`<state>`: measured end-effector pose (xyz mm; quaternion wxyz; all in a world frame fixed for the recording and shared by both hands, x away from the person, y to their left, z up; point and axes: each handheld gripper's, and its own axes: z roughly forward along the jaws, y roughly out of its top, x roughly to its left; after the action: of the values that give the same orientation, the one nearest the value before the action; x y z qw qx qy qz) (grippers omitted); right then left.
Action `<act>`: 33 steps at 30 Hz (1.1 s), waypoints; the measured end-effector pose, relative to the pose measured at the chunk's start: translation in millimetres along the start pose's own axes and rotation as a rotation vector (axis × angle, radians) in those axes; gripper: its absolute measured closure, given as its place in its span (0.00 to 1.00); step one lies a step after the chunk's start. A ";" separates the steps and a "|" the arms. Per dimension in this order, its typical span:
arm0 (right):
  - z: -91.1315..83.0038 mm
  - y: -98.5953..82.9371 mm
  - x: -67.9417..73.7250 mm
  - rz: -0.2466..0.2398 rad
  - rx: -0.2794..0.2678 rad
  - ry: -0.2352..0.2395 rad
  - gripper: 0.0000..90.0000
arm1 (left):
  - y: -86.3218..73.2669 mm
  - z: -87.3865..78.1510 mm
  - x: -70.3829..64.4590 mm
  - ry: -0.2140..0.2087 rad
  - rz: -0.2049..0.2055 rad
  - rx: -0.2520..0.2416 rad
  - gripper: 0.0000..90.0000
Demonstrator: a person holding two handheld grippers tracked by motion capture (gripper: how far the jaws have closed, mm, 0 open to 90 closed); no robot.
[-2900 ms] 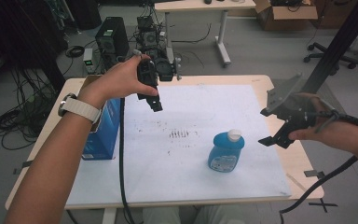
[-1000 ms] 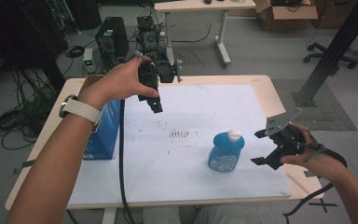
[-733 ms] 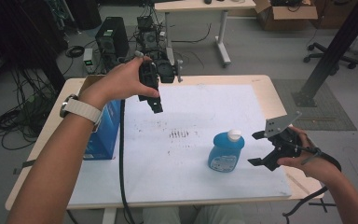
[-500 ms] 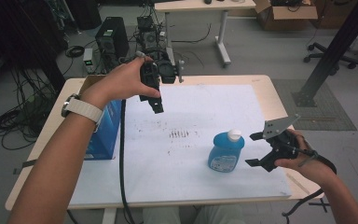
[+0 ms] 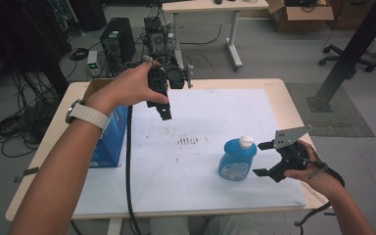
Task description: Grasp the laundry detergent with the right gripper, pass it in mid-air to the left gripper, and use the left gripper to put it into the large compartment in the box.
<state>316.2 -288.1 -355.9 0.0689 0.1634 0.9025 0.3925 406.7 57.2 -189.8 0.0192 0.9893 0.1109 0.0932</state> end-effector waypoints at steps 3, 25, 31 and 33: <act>0.9 -2.9 -0.6 0.007 -0.014 0.002 0.12 | 0.5 0.4 -0.2 -0.002 0.001 0.006 0.16; 11.9 -21.0 -3.9 0.043 -0.104 0.018 0.12 | 5.5 3.0 -0.1 -0.011 -0.004 0.032 0.16; 17.0 -23.4 -3.2 0.045 -0.118 0.021 0.12 | 5.7 3.1 -0.2 -0.011 -0.004 0.034 0.16; 18.6 -23.9 -2.9 0.047 -0.124 0.022 0.12 | 5.6 3.4 -0.2 -0.010 -0.005 0.032 0.16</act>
<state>317.8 -291.7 -386.0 0.0596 0.1755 0.8730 0.4511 408.4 51.7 -192.8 0.0040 0.9896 0.1146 0.0865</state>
